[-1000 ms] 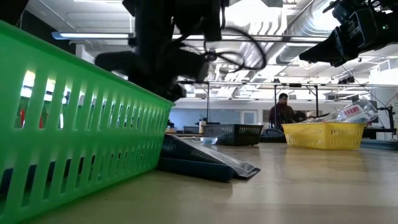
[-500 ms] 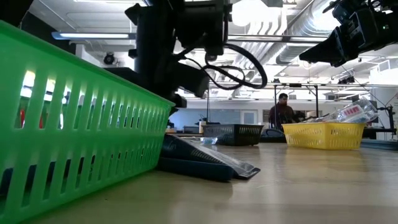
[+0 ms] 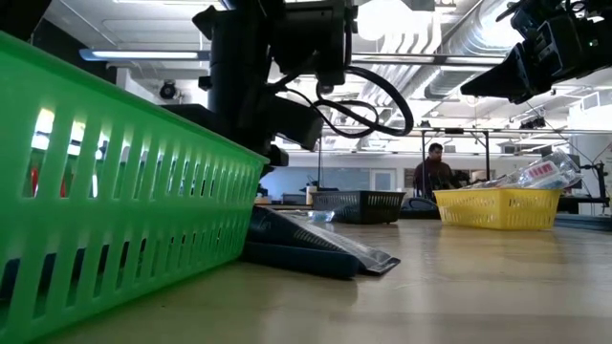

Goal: Pick & Place Travel size toiletries
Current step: Put the top razor into the green bin

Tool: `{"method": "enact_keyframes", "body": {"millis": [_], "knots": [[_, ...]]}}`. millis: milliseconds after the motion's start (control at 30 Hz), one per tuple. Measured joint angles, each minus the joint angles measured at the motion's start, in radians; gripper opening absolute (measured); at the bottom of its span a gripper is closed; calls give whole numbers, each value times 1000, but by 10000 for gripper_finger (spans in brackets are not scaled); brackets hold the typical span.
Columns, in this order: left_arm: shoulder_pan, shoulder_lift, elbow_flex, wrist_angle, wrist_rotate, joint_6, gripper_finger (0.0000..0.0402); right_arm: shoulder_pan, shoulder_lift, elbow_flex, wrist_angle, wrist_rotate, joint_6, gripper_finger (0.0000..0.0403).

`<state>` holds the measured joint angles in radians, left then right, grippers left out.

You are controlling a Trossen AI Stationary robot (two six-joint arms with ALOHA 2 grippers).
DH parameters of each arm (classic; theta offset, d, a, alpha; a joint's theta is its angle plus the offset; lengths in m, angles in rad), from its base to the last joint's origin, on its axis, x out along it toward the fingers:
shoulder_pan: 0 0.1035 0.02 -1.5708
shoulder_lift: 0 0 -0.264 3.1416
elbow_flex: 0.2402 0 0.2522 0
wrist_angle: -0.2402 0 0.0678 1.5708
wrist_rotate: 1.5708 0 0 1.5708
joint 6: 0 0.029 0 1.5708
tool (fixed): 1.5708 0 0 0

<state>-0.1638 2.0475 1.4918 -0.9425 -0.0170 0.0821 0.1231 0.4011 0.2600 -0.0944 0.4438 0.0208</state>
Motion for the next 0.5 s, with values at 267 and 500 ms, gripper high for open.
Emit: {"method": "enact_keyframes", "body": {"millis": [267, 500], "knots": [[0, 0, 0, -1, -4, -1, 34, 0, 0, 0, 0, 0, 0, 3], [1, 0, 0, -1, -53, -1, 45, 0, 0, 0, 0, 0, 0, 3]]}}
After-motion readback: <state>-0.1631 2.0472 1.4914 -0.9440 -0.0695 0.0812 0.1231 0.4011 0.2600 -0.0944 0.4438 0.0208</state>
